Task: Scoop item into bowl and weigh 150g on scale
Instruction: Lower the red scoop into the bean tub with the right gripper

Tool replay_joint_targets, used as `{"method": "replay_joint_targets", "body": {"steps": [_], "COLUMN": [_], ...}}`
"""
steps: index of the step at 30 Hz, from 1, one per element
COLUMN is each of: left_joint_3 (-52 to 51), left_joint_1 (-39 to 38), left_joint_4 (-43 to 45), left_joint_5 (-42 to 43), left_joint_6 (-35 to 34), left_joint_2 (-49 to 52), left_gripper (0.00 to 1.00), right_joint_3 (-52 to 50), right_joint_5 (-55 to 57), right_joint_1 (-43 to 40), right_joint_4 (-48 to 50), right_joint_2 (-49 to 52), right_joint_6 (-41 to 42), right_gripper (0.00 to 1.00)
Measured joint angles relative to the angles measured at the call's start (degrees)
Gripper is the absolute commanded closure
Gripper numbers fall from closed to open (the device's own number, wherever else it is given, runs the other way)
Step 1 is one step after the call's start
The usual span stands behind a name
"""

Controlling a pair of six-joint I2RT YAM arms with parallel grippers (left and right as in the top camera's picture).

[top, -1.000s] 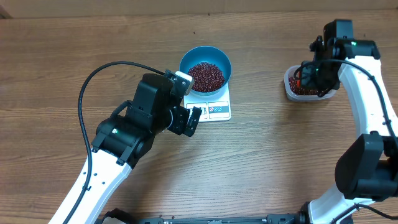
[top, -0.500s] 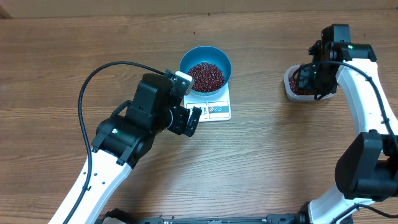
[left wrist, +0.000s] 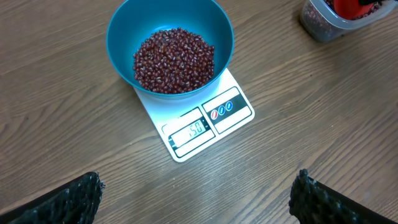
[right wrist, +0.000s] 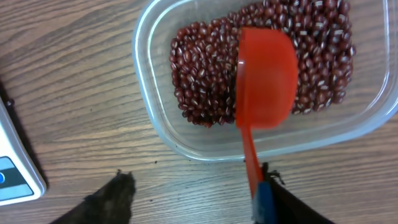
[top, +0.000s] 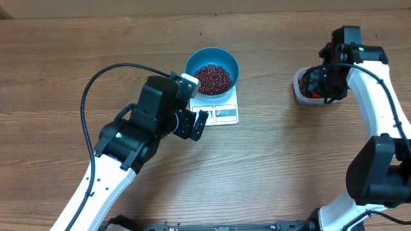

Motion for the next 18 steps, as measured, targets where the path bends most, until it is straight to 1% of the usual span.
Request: {"method": "replay_joint_targets", "body": {"steps": [3, 9, 18], "left_joint_3": [0.0, 0.0, 0.0], "left_joint_1": [0.0, 0.0, 0.0], "left_joint_4": [0.0, 0.0, 0.0], "left_joint_5": [0.0, 0.0, 0.0], "left_joint_6": [0.0, 0.0, 0.0], "left_joint_2": [0.0, 0.0, 0.0], "left_gripper": [0.00, 0.01, 0.00], "right_joint_3": [-1.0, -2.6, -2.6], "right_joint_5": [-0.2, -1.2, 0.0], "right_joint_1": [0.0, 0.0, 0.0], "right_joint_4": [0.6, 1.7, 1.7], "right_joint_2": [0.0, 0.0, 0.0], "right_joint_6": [0.7, 1.0, 1.0], "right_gripper": [0.25, 0.16, 0.11]}}
